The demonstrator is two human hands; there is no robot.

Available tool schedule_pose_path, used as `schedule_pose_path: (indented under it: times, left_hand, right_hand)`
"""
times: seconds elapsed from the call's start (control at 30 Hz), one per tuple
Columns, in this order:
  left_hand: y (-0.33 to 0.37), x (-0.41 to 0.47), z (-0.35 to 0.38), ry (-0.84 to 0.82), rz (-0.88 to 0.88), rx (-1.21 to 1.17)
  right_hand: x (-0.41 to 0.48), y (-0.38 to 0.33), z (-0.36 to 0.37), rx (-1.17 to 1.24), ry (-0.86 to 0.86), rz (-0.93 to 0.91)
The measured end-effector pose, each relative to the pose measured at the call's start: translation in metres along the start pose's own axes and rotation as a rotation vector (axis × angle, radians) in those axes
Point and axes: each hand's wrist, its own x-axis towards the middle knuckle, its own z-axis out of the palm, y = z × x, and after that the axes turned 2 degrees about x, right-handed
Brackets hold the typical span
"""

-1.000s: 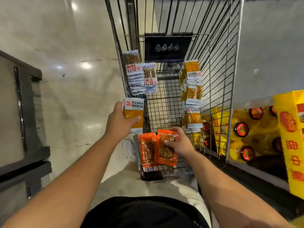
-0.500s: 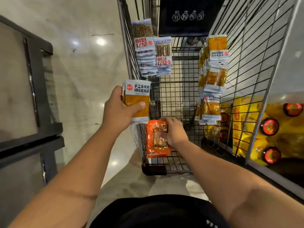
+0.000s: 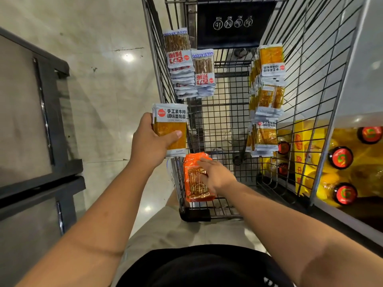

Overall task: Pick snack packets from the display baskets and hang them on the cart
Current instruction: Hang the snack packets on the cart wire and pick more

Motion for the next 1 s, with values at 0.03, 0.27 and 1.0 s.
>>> schedule_pose_path:
  times: [0.03,0.27,1.0]
  left_hand:
    - [0.001,-0.001,0.002,0.005,-0.008,0.002]
    - [0.018,-0.023,0.016,0.112,0.087,0.256]
    - [0.05,-0.013,0.154,-0.277,-0.129,-0.082]
  right_hand:
    - [-0.002,0.003,-0.004,0.101,0.001,-0.003]
    - [-0.032,0.034,-0.056,0.814,0.375,0.254]
    - [-0.073,0.047,-0.088,1.704,0.397,0.149]
